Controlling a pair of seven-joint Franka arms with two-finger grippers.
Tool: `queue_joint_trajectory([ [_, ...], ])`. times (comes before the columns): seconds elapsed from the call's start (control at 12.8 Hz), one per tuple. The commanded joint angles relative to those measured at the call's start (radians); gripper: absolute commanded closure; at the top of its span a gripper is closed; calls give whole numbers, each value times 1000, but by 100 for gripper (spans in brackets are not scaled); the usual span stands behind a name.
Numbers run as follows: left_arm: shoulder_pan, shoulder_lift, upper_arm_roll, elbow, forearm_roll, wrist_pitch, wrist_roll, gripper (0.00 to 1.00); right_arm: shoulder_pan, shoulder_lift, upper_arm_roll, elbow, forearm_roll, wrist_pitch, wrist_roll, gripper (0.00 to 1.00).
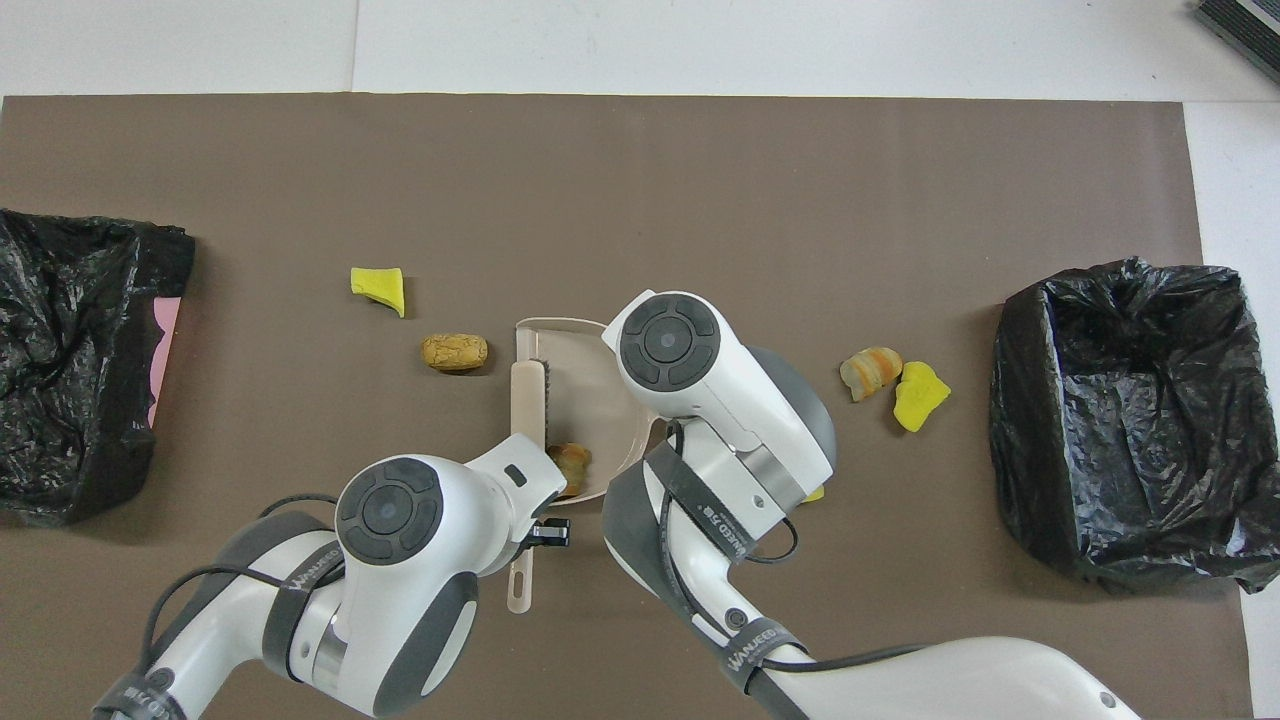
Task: Sweep and dump trash in bin
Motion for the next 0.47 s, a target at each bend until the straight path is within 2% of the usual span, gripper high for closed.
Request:
queue_joint_trajectory([
  [0.0, -7, 86, 2, 131, -33, -19, 0, 100, -2, 9, 8, -14, -24, 44, 51, 100],
  [0.31, 83, 101, 15, 186, -10, -62, 15, 100, -5, 10, 7, -13, -24, 38, 53, 100],
  [0.39, 106, 118, 24, 206, 44, -68, 18, 100, -3, 10, 7, -13, -24, 38, 51, 100],
])
